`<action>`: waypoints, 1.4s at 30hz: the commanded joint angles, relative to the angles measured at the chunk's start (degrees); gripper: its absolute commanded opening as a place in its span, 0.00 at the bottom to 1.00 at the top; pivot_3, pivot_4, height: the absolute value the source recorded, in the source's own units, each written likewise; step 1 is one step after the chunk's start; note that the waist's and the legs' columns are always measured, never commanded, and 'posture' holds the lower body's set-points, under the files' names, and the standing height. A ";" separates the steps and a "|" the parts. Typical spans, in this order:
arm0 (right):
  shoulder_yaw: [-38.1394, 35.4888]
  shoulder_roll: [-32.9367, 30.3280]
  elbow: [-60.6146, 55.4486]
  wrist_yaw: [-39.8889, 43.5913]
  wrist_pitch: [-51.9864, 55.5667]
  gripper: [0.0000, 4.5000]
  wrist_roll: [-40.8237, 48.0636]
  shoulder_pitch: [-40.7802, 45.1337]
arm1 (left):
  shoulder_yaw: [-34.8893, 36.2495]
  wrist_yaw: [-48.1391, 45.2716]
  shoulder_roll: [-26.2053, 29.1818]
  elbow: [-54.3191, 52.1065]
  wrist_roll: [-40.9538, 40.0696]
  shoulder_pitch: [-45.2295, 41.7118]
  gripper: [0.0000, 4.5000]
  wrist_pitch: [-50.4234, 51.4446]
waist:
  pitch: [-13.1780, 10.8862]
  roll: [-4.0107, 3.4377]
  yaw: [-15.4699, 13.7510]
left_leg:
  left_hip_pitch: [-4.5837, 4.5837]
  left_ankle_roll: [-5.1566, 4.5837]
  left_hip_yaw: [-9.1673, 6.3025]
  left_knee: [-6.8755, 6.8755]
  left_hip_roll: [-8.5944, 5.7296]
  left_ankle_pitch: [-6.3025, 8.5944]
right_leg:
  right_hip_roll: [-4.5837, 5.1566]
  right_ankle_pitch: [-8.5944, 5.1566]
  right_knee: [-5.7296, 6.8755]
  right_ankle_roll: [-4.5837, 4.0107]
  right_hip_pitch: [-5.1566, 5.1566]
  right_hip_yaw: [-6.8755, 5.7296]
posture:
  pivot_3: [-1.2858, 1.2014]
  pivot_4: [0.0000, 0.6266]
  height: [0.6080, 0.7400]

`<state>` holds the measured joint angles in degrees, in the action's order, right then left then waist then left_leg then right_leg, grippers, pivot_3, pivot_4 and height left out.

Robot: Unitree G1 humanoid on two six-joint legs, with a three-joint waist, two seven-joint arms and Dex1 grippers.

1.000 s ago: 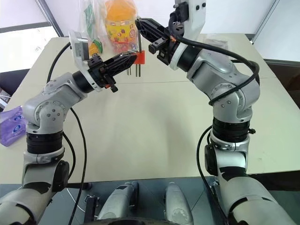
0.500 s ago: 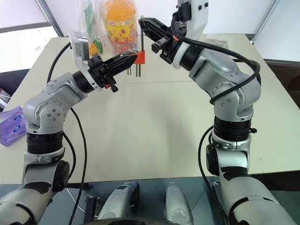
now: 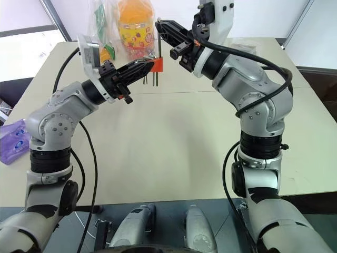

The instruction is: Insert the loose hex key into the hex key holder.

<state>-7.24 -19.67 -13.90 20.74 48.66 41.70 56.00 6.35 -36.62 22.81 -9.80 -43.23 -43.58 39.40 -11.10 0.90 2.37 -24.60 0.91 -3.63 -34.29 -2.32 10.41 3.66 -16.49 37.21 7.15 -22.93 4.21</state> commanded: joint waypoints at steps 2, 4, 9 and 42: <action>-0.10 -0.12 -2.89 0.45 0.11 0.01 1.20 0.35 | 1.39 0.09 0.04 -1.78 -0.67 -1.57 0.00 -1.18 | 0.00 0.00 0.00 | 0.00 0.00 0.00 0.00 0.00 0.00 | 0.00 0.00 0.00 0.00 0.00 0.00 | 0.52 0.24 1.00; -0.05 -0.18 -2.92 0.57 0.21 0.01 1.17 0.10 | 1.40 0.20 0.00 -1.84 -0.69 -1.63 0.00 -1.16 | 0.00 0.00 0.00 | 0.00 0.00 0.00 0.00 0.00 0.00 | 0.00 0.00 0.00 0.00 0.00 0.00 | 0.52 0.24 1.00; 0.27 -0.19 -3.15 0.97 0.22 0.46 0.93 -0.60 | 1.44 0.35 -0.04 -1.91 -0.71 -1.65 0.00 -1.15 | 0.00 0.00 0.00 | 0.00 0.00 0.00 0.00 0.00 0.00 | 0.00 0.00 0.00 0.00 0.00 0.00 | 0.52 0.24 1.00; -13.87 -19.40 -21.41 -4.76 9.95 0.99 13.52 -24.29 | -5.98 10.90 -20.14 18.50 -0.18 9.61 0.00 10.23 | 0.01 0.03 -1.65 | -0.03 -0.02 0.04 -0.12 0.00 0.00 | -0.01 0.00 -0.09 0.01 0.12 0.01 | 0.52 0.24 1.00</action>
<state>-19.21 -38.48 -32.95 17.01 58.83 54.07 31.55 0.61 -25.71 2.99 8.91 -44.13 -33.75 49.47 -11.09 0.93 0.73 -24.62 0.89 -3.59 -34.41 -2.32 10.41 3.65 -16.50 37.12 7.15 -22.82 4.22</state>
